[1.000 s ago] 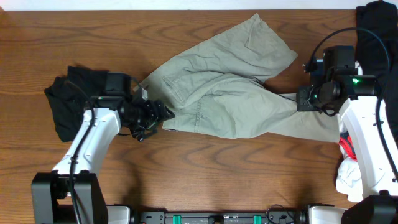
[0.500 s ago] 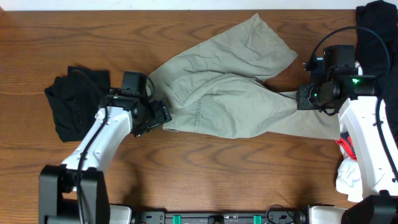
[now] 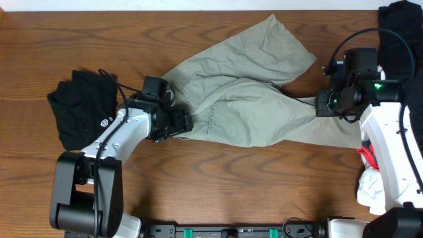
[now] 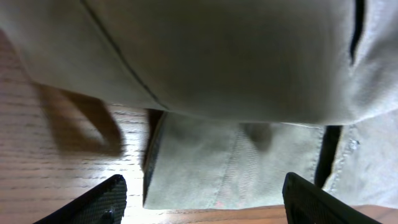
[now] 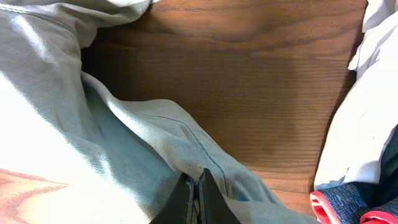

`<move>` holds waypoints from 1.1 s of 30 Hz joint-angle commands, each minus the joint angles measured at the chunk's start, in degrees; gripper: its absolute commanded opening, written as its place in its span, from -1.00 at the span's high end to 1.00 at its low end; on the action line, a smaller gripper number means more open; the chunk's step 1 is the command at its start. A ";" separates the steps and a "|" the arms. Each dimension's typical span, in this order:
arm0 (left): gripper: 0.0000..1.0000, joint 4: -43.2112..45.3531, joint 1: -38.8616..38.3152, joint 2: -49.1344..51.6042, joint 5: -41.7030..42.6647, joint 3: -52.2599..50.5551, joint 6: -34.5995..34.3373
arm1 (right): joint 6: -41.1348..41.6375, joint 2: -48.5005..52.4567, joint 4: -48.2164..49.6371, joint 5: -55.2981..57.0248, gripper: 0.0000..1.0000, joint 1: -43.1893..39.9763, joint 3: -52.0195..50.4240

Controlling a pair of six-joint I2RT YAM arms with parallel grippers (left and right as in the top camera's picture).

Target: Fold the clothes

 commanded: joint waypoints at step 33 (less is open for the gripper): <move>0.88 -14.75 0.85 -11.93 8.24 8.63 8.37 | 0.98 0.20 2.38 0.66 0.96 -0.48 -0.24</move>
